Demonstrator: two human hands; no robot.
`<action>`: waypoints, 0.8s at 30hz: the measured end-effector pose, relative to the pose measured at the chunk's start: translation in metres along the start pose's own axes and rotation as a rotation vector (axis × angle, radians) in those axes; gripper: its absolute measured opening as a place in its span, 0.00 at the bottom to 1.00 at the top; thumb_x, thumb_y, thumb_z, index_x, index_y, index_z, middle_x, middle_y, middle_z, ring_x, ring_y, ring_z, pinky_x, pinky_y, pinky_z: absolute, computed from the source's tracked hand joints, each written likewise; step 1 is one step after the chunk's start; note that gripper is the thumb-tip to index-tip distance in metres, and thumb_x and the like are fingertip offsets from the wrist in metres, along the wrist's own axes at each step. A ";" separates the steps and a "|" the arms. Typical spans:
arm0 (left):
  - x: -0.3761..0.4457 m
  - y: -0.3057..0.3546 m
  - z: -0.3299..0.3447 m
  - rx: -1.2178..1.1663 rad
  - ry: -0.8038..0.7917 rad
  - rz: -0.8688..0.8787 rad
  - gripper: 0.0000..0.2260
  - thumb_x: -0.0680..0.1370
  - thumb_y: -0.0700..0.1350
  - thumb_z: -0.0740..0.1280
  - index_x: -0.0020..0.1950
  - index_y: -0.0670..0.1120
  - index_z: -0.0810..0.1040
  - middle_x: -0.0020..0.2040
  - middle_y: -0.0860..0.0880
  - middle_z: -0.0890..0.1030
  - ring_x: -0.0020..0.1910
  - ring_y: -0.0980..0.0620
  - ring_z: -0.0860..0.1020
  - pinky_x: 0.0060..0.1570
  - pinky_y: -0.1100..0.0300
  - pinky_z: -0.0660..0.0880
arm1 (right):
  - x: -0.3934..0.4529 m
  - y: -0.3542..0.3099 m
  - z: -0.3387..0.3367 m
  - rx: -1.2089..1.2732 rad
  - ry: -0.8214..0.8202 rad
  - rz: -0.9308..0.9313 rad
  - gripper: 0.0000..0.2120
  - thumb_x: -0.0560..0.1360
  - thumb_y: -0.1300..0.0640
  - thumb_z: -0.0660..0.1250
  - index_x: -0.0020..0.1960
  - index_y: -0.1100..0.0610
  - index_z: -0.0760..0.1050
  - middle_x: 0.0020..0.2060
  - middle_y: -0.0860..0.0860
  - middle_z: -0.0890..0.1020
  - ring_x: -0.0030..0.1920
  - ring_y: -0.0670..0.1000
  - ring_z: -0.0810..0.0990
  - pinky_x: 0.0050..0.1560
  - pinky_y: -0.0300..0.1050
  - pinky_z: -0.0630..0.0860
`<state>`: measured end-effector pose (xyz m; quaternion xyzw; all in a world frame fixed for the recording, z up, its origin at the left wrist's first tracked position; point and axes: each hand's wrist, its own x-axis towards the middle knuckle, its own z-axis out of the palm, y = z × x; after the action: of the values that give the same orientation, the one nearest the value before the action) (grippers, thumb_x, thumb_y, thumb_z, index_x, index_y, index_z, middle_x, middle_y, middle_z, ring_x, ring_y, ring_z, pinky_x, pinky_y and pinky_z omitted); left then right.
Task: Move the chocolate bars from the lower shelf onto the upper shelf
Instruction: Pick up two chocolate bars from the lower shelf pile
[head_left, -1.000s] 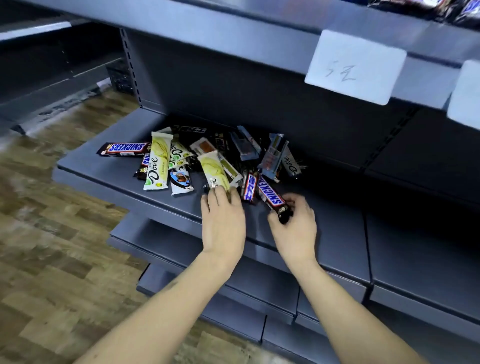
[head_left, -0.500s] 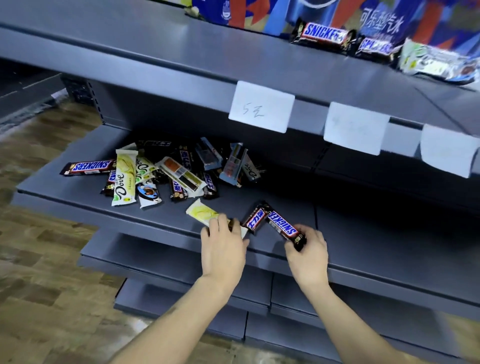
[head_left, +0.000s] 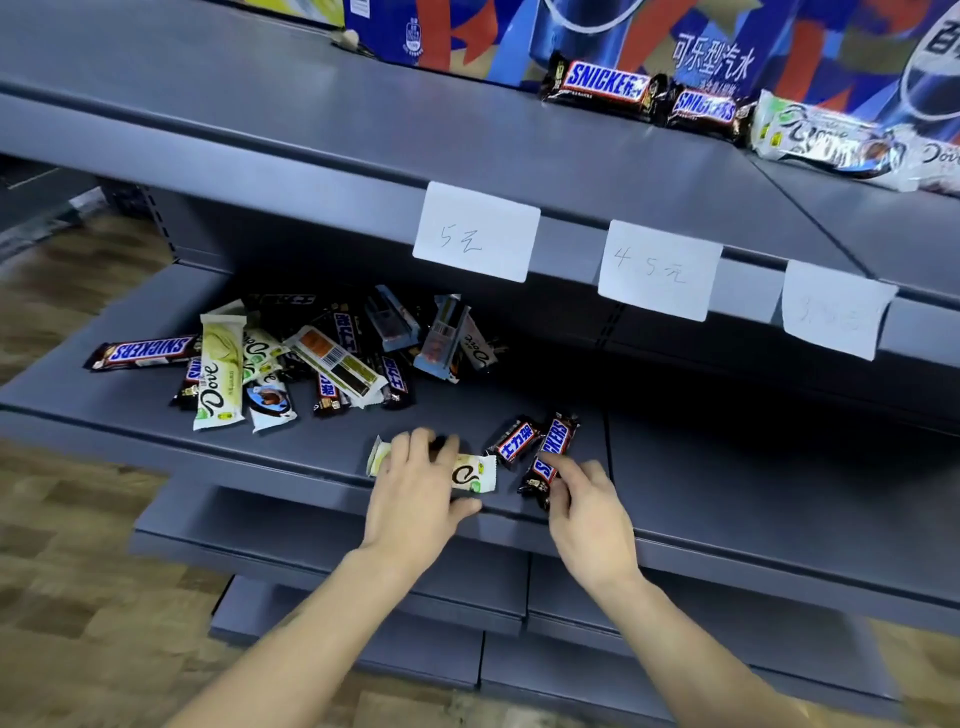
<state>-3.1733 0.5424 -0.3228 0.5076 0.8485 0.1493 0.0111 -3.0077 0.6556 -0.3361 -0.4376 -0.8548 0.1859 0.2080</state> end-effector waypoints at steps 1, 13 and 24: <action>0.000 -0.006 -0.001 -0.025 0.010 -0.012 0.35 0.74 0.62 0.65 0.76 0.48 0.61 0.69 0.47 0.65 0.68 0.46 0.61 0.68 0.54 0.62 | 0.003 0.000 0.000 -0.011 -0.012 -0.012 0.17 0.80 0.56 0.59 0.67 0.46 0.73 0.51 0.47 0.72 0.52 0.52 0.73 0.46 0.48 0.76; 0.003 -0.050 -0.019 -0.112 -0.064 -0.060 0.24 0.75 0.49 0.70 0.71 0.52 0.70 0.61 0.53 0.71 0.59 0.49 0.64 0.60 0.54 0.69 | 0.032 0.012 -0.001 -0.203 -0.121 0.047 0.30 0.76 0.34 0.57 0.74 0.48 0.64 0.74 0.50 0.63 0.74 0.57 0.57 0.72 0.55 0.62; 0.009 -0.036 -0.030 -0.039 -0.147 -0.134 0.23 0.72 0.57 0.69 0.67 0.56 0.73 0.58 0.51 0.71 0.57 0.49 0.73 0.56 0.54 0.70 | 0.023 0.025 -0.008 -0.138 0.026 0.060 0.18 0.76 0.52 0.70 0.65 0.49 0.76 0.57 0.50 0.77 0.57 0.54 0.68 0.54 0.46 0.72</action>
<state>-3.2135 0.5267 -0.3022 0.4590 0.8743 0.1269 0.0933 -2.9993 0.6893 -0.3374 -0.4787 -0.8493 0.1269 0.1826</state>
